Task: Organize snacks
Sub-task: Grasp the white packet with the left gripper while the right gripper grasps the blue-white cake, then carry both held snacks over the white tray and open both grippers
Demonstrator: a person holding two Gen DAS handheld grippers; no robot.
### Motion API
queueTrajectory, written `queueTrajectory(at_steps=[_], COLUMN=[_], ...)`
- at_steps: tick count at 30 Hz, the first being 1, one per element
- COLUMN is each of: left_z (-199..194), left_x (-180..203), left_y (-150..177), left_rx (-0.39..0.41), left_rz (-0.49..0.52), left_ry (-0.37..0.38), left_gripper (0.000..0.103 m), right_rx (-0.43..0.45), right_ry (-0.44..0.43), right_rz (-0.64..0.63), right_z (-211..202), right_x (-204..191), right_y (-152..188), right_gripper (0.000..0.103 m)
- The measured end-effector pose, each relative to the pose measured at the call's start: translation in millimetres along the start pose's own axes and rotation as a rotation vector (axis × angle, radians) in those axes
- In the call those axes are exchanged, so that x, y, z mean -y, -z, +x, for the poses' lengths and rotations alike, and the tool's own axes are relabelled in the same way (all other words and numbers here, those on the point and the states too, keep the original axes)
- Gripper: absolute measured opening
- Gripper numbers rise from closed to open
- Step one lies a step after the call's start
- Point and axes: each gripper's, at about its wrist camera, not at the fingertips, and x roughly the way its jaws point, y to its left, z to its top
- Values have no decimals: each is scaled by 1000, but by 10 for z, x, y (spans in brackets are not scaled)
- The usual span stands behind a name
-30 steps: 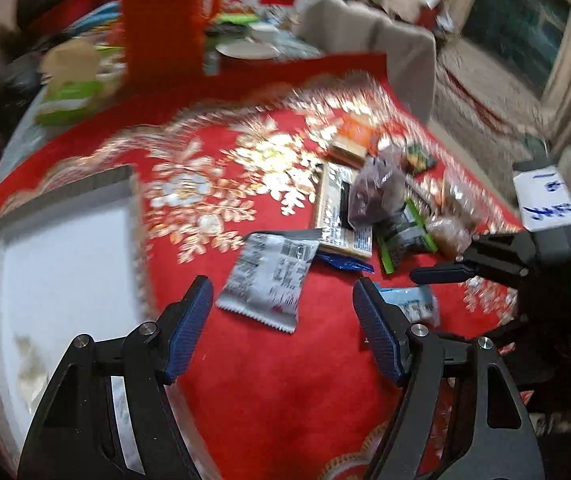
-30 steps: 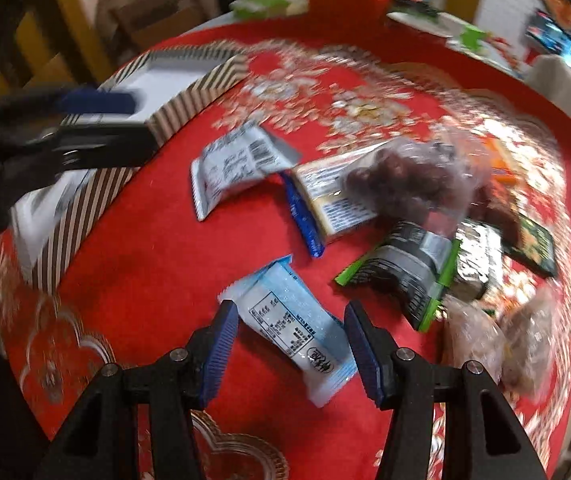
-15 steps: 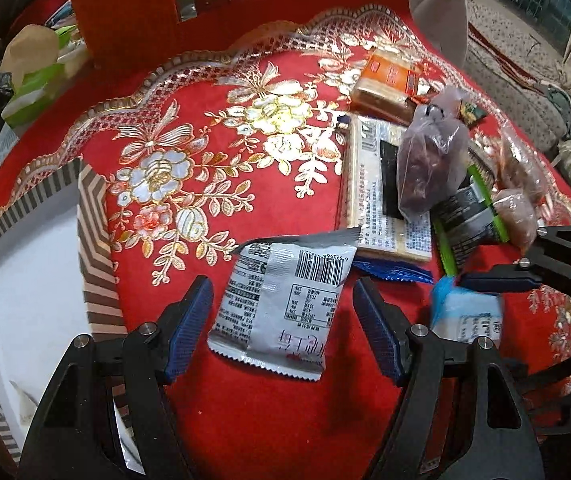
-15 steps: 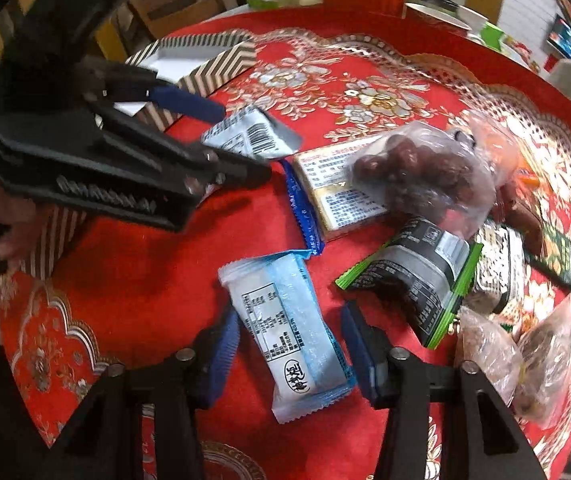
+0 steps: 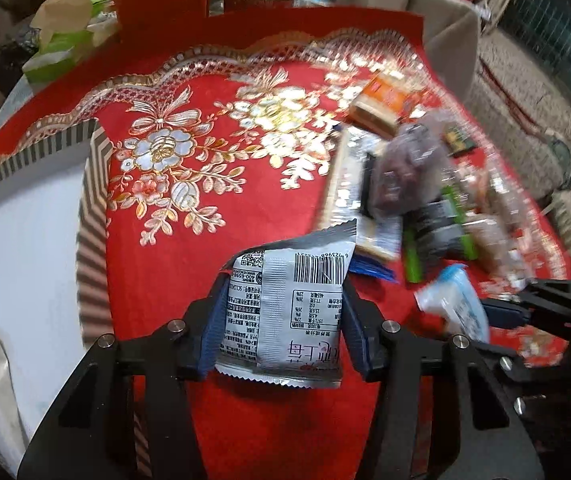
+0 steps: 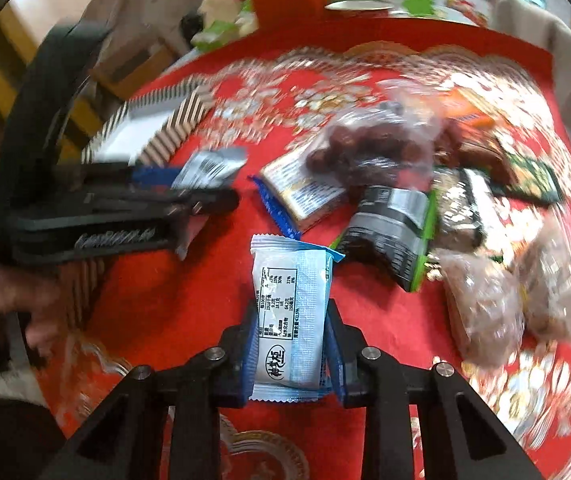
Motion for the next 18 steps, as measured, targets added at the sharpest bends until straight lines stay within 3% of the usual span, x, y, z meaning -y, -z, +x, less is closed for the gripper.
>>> queueTrajectory(at_steps=[8, 18], left_z=[-423, -578], left_x=[232, 400], left_y=[113, 363], left_rx=[51, 55], left_rz=[8, 56], left_ry=[26, 14], left_gripper=[51, 51], right_rx=[53, 67], right_ry=[25, 110], right_rz=[94, 197], right_z=[-267, -387], right_x=[-23, -110], right_y=[73, 264], right_gripper=[28, 28])
